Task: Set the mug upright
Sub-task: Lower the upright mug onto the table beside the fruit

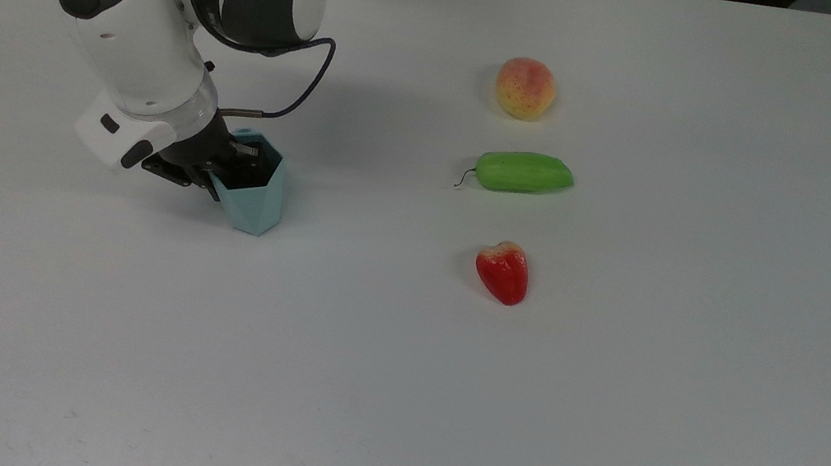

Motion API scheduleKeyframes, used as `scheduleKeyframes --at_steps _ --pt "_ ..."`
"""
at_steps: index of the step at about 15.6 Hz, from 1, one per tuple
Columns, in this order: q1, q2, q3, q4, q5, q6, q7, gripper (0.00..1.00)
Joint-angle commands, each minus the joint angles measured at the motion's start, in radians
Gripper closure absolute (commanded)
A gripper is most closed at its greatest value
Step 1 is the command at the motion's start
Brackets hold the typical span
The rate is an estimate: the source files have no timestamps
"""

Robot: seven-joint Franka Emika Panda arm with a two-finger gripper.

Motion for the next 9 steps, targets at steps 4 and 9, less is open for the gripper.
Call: scheduleKeyframes --at_steps 4,9 --pt "0.023 -0.033 0.002 0.000 -0.047 -0.002 0.004 0.00" --pt "0.026 -0.206 0.004 -0.012 -0.035 -0.018 0.080 0.00"
